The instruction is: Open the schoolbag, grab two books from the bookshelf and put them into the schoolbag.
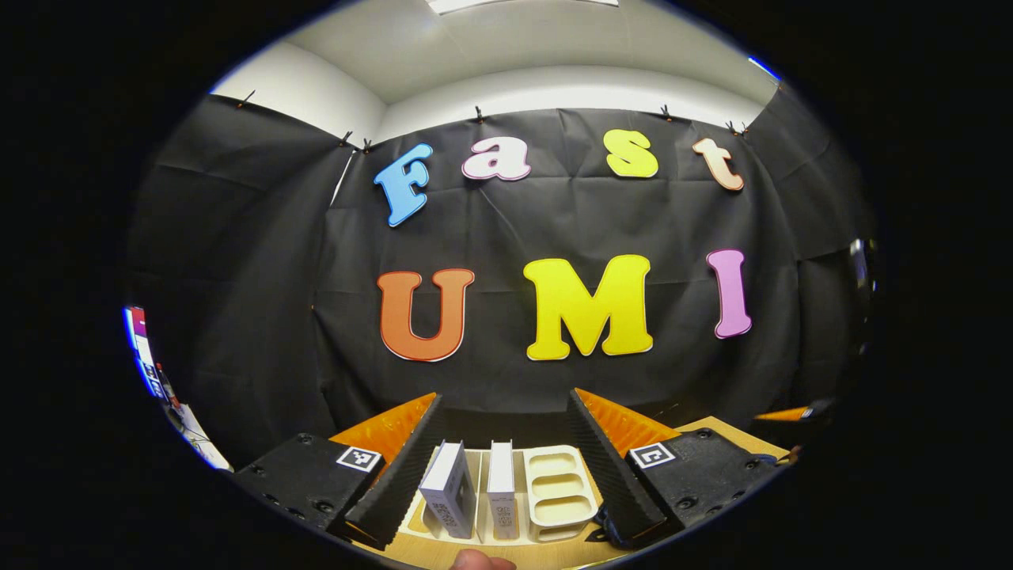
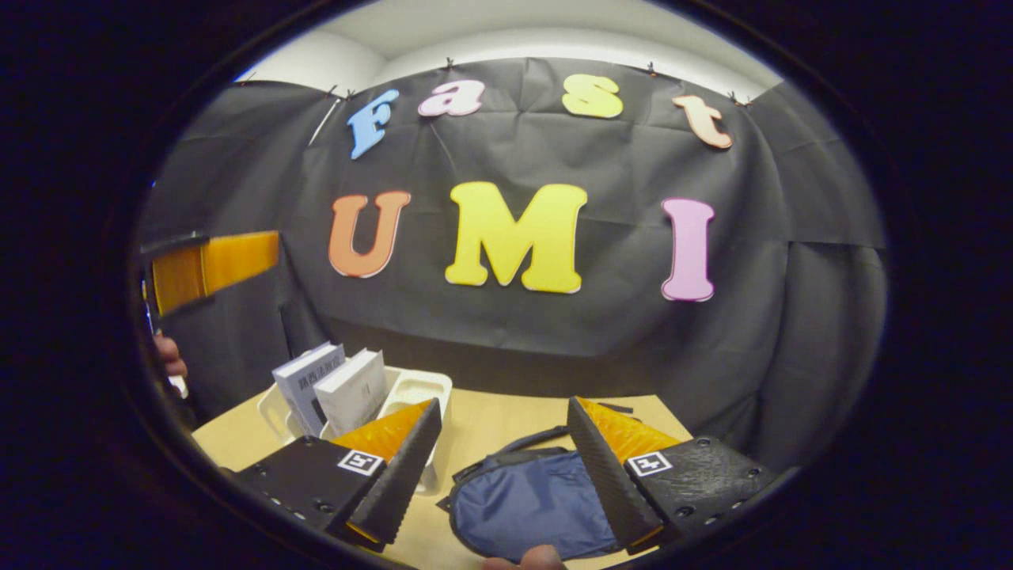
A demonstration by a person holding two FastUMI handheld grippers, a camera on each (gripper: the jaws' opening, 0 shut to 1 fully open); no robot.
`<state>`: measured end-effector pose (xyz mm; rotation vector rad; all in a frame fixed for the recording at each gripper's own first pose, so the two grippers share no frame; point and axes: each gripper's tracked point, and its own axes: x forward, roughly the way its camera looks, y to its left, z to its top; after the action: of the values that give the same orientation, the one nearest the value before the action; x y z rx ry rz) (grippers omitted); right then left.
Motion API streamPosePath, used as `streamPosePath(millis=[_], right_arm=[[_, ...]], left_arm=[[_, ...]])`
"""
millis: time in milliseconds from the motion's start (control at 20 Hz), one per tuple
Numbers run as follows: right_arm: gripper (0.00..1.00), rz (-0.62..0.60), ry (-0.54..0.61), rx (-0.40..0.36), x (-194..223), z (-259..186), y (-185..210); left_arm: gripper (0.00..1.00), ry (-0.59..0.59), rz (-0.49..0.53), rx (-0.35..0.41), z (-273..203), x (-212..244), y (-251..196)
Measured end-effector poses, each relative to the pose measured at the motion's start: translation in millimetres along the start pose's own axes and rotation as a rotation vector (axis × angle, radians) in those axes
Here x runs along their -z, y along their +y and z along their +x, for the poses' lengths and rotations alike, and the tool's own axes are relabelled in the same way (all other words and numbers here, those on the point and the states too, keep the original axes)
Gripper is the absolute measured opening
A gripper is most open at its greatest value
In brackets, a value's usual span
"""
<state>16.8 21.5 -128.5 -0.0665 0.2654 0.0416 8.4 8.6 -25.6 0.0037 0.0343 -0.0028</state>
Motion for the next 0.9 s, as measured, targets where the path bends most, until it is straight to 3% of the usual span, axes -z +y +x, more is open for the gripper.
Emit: streamPosePath(millis=[400,700,900], right_arm=[[0.96,-0.039,0.278,-0.051,132.1,33.6,34.1],[0.96,-0.084,0.459,-0.007,226.5,55.4,42.7],[0.96,-0.078,0.522,0.039,259.8,69.1,39.5]], left_arm=[[0.98,0.027,0.021,-0.049,-6.6,14.0,33.0],[0.98,0.049,0.018,-0.059,-15.7,20.4,41.3],[0.98,0.047,0.037,-0.065,-21.7,19.2,46.9]])
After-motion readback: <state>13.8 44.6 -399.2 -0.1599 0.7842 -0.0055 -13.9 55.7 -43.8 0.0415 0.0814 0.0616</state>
